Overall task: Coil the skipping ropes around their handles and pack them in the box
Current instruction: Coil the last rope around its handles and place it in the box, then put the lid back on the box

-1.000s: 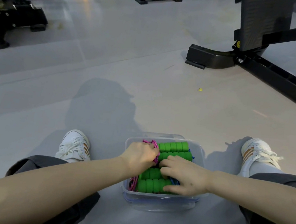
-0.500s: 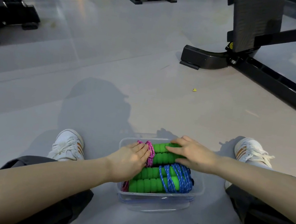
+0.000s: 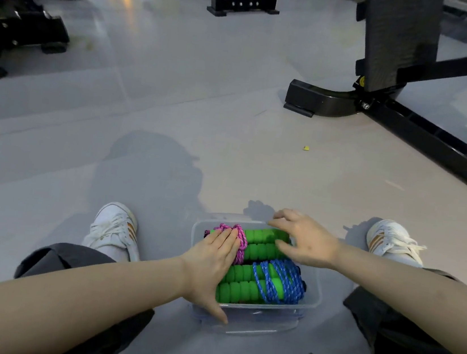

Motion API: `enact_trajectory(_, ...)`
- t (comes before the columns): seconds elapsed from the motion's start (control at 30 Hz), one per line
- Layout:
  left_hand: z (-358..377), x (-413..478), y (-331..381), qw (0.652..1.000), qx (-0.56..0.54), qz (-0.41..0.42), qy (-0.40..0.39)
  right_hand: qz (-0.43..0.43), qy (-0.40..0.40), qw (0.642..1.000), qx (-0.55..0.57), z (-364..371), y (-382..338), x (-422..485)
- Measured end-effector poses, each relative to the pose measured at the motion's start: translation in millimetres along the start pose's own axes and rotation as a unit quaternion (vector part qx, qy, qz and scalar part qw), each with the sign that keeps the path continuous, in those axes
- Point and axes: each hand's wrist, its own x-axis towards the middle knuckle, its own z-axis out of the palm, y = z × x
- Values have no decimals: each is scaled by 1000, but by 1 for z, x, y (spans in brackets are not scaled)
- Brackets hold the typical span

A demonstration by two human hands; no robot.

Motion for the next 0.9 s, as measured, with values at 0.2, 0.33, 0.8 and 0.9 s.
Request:
enact_trajectory(0.2,0,-1,2,1000,0,-5,15,308,-66,925,213,19,20,-18)
enact_trajectory(0.33,-1,3,-4,1000,-2,-14,12,275,-72,923,260,29,30,-17)
enact_trajectory(0.8,-30,74,-121,984,72,-162,8,225,73,929,285,-31,61,135)
enact_trajectory(0.9,-11,85,-127,987,33,-158,-26,230,42,935,265,-1,66,144)
